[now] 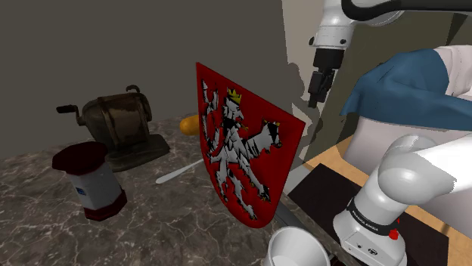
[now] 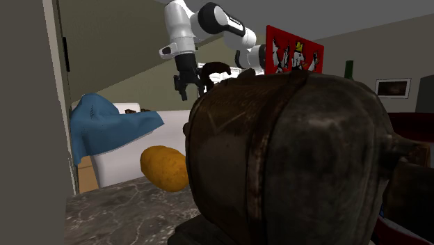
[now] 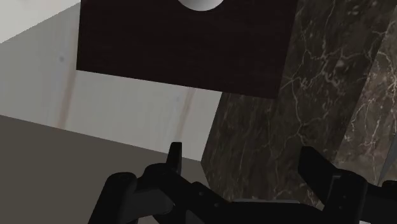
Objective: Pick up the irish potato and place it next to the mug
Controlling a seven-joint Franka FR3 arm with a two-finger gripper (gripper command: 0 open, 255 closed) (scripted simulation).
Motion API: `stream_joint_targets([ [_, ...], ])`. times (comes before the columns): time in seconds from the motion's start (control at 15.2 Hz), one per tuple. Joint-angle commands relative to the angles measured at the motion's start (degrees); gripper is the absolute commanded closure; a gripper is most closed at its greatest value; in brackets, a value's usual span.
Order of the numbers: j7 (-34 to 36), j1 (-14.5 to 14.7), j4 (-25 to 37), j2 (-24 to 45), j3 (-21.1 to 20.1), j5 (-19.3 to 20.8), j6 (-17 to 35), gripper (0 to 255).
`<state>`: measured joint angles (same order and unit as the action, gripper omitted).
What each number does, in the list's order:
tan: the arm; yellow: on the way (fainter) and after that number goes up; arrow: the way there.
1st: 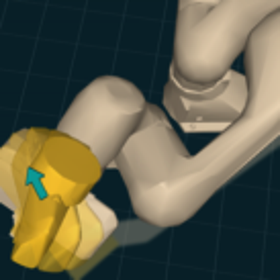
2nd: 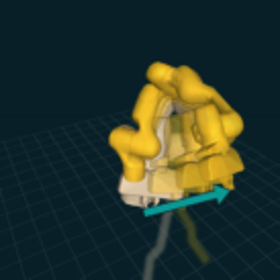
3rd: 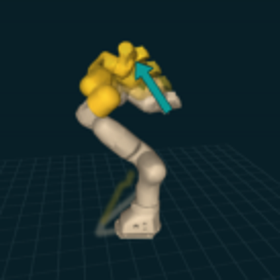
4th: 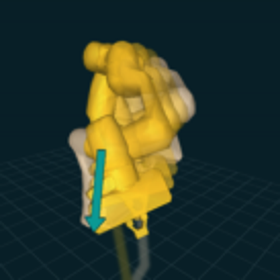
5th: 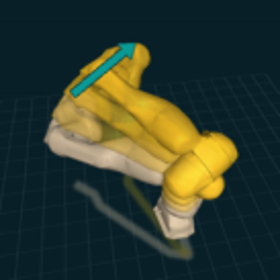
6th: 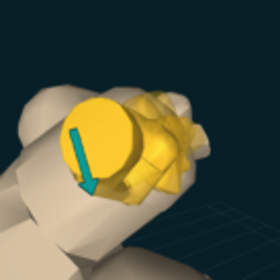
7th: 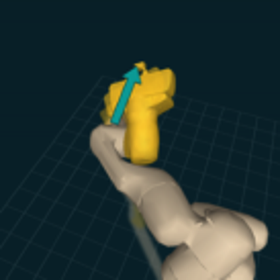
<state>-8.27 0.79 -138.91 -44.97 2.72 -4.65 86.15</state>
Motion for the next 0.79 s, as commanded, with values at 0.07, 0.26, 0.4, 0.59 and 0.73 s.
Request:
stream_joint_targets([
  [0.07,-1.7,0.8,0.7,2.0,0.0,0.2,1.6,0],
  [0.26,-6.6,3.2,3.1,8.1,0.1,0.7,6.2,0],
  [0.4,-9.8,4.7,5.0,12.1,0.0,0.9,9.0,0],
  [0.59,-14.5,6.9,8.1,18.0,-0.4,1.1,12.6,0],
  [0.73,-17.4,8.2,10.5,21.7,-0.8,1.2,14.7,0],
])
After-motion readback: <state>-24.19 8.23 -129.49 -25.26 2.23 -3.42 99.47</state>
